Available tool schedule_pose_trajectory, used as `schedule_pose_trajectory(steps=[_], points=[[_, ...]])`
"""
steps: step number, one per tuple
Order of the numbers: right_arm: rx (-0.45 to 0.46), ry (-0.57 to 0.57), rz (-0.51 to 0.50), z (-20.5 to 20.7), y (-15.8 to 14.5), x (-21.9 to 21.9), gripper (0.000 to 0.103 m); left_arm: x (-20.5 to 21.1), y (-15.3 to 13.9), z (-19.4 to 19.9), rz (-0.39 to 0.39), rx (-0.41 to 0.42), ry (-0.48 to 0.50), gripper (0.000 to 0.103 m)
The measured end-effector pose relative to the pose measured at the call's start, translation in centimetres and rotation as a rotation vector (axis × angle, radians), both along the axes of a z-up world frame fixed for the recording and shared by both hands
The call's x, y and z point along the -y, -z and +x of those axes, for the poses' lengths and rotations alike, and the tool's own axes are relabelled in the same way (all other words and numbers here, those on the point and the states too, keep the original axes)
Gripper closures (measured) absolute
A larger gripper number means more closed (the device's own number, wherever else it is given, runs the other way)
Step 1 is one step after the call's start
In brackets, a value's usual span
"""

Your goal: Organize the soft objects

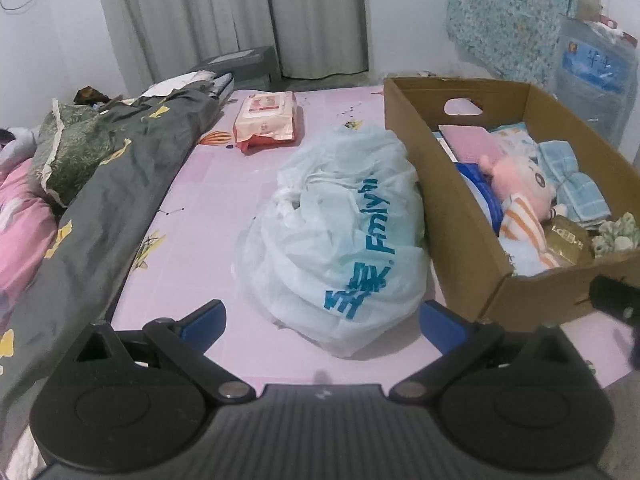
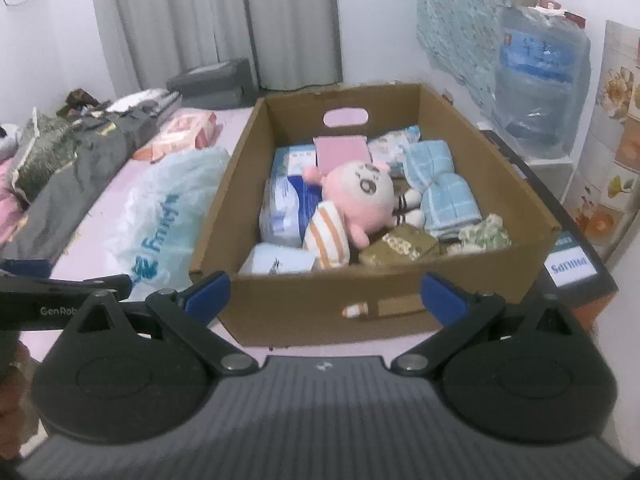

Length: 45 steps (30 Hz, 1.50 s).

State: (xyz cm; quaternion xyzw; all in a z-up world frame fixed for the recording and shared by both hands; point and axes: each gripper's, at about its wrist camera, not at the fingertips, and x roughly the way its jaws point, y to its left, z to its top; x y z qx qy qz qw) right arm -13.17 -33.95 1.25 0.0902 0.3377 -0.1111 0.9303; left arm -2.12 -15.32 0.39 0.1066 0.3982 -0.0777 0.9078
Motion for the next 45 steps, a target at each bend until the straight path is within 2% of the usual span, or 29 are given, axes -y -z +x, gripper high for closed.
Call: schedule_pose_trajectory(steps=[6,14,45], points=[[-0.058,0.02,0.011,0.5,0.7,-0.2,0.001,0.9,-0.7,-0.7,-0.018,0.019,0.011,0.0],[-0.072,0.015,-0.012,0.8,0.5,-0.2,0.001,2.0,-0.6,-1.2,-0.027,0.007,0.041,0.0],[-0.105,0.024,-0.009,1.3,1.0,0.0,0.001,2.0,-0.3,-1.0,-0.028,-0.012,0.031,0.001]])
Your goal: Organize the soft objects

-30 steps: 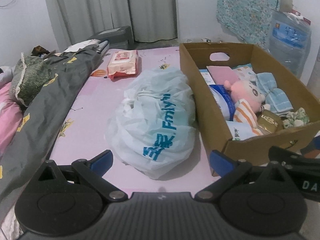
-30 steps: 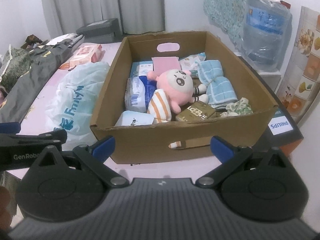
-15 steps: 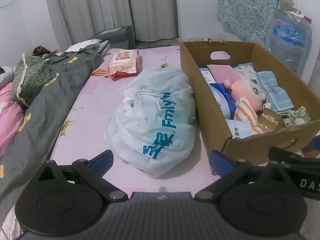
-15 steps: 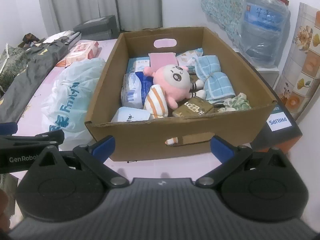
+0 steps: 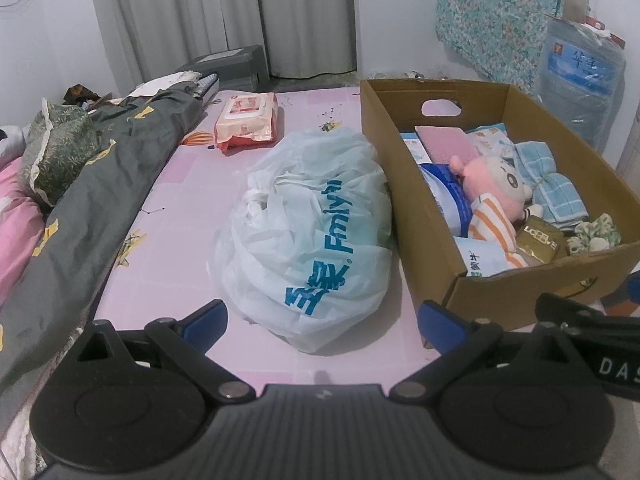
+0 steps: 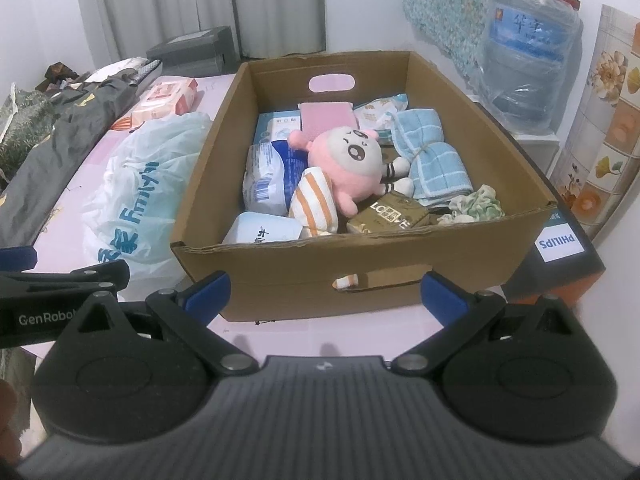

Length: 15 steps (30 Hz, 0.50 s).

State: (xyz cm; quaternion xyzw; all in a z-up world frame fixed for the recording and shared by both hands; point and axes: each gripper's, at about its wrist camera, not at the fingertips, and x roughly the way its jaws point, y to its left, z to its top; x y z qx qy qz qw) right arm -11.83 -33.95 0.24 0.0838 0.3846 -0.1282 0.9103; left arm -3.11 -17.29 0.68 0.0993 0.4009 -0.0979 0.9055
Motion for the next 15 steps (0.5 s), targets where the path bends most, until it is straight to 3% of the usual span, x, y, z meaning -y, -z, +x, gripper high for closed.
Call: schedule_pose_trajectory(steps=[15], points=[[-0.009,-0.009,0.001,0.3,-0.05,0.09,0.001,-0.02,0.19,0.14,-0.009,-0.012,-0.002,0.001]])
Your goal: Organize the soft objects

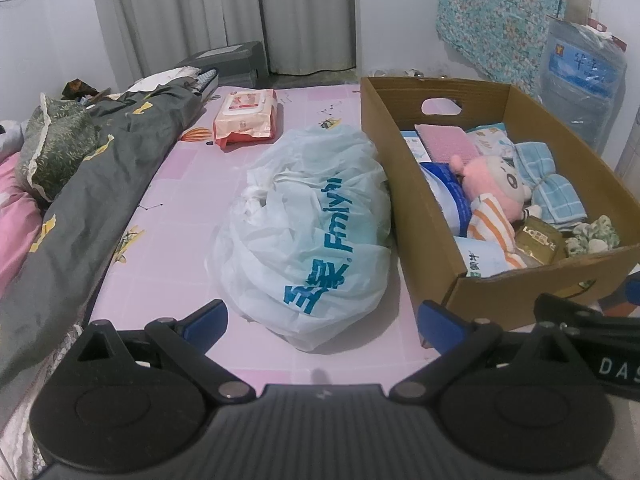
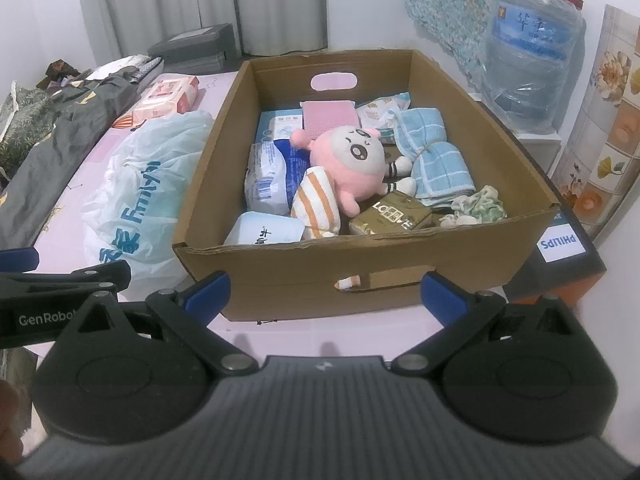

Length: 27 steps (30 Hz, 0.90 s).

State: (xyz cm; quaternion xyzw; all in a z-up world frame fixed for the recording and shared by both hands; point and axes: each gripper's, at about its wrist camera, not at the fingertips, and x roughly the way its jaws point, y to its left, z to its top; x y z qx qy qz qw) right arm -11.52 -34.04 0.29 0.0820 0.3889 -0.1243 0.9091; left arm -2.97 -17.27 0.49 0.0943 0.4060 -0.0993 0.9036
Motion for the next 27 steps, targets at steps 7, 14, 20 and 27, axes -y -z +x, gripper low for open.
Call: schedule_pose_trajectory(steps=[7,14,20,27], points=[[-0.001,-0.002,0.002,0.07,0.01,0.13,0.001,0.14,-0.06,0.04,0.001,0.001,0.0,0.001],[-0.004,0.001,0.005,-0.11,0.06,0.25,0.001,0.26,-0.03,-0.01,0.002,-0.001,-0.001,0.001],[-0.005,0.001,0.007,-0.11,0.1,0.32,0.001,0.32,-0.01,-0.05,0.002,-0.001,-0.001,0.001],[-0.006,0.002,0.006,-0.15,0.15,0.29,0.001,0.28,-0.01,-0.02,0.002,-0.002,-0.001,0.001]])
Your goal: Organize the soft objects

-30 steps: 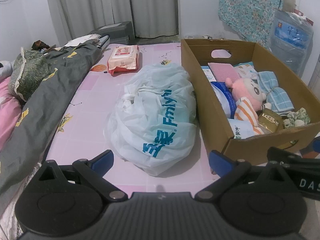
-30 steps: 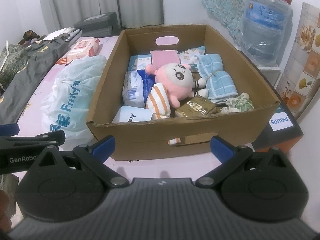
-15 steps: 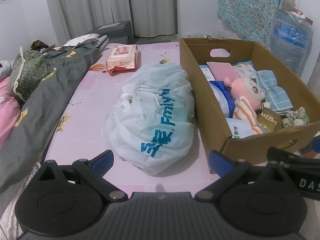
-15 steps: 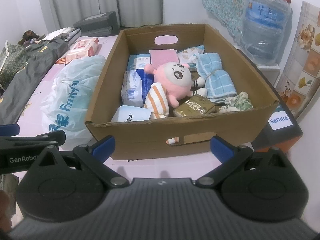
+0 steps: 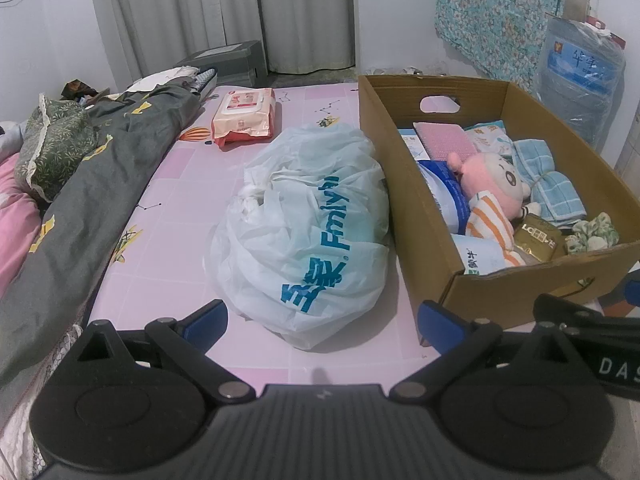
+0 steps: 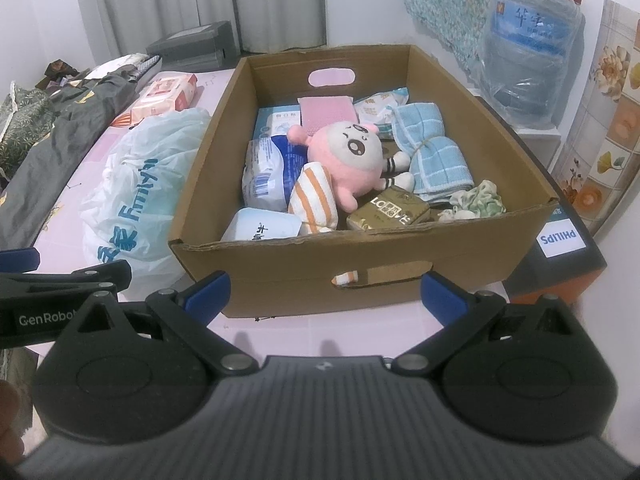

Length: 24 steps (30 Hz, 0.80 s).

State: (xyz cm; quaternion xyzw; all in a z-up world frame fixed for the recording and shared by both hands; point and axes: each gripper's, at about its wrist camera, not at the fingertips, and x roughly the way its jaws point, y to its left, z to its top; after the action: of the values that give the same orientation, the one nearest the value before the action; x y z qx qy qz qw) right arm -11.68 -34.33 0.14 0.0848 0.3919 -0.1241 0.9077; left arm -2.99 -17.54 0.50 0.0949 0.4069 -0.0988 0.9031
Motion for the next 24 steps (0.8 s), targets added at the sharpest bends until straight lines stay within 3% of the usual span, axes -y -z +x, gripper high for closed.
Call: schedule_pose_trajectory(steps=[24], points=[[-0.007,-0.003,0.001,0.09,0.17,0.0,0.001,-0.1,0.21,0.01,-0.002,-0.004,0.001,0.001]])
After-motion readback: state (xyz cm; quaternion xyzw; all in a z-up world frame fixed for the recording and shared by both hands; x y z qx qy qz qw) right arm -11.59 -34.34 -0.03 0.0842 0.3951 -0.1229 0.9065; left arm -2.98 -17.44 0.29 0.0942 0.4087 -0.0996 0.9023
